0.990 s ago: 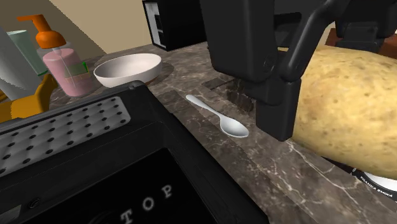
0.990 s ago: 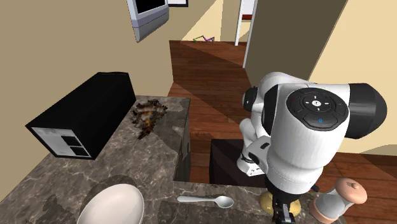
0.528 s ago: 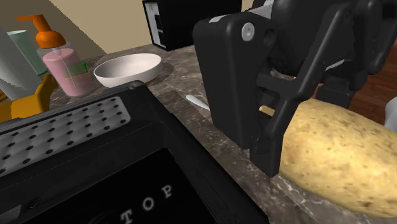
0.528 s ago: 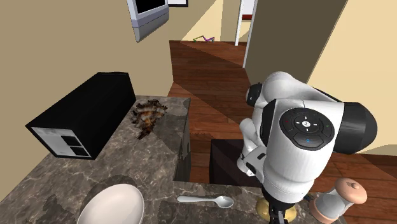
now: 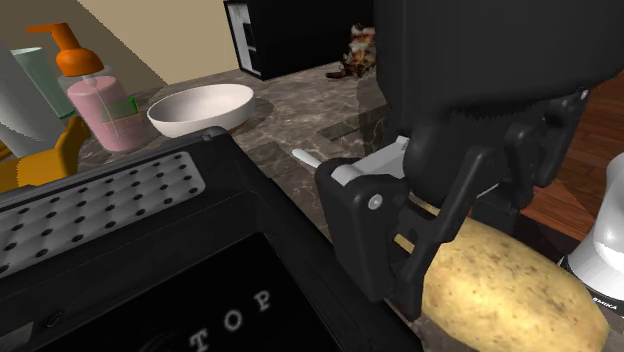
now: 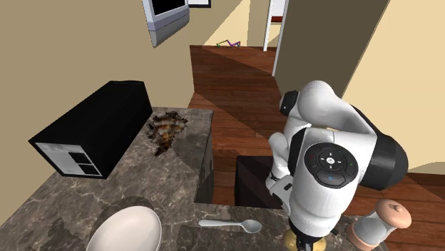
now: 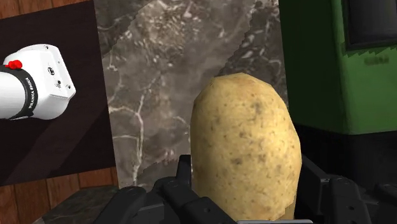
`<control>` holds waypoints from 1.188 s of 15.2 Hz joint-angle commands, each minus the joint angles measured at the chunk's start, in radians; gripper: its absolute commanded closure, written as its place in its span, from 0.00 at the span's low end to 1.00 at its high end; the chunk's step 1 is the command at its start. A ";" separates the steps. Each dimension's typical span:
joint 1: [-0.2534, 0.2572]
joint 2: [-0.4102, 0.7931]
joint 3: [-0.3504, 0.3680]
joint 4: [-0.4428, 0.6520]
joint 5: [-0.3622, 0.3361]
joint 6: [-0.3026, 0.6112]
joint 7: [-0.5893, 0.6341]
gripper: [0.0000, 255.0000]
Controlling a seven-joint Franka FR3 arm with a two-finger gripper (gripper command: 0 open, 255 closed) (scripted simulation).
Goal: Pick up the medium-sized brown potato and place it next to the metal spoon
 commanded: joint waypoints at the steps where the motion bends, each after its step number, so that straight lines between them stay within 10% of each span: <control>1: -0.002 -0.012 -0.004 -0.039 0.006 0.029 -0.011 1.00; 13: -0.003 -0.034 -0.009 -0.114 0.018 0.084 -0.027 1.00; 14: -0.001 -0.042 -0.008 -0.120 0.022 0.084 -0.025 0.00; 18: -0.003 -0.045 -0.010 -0.125 0.023 0.086 -0.030 0.00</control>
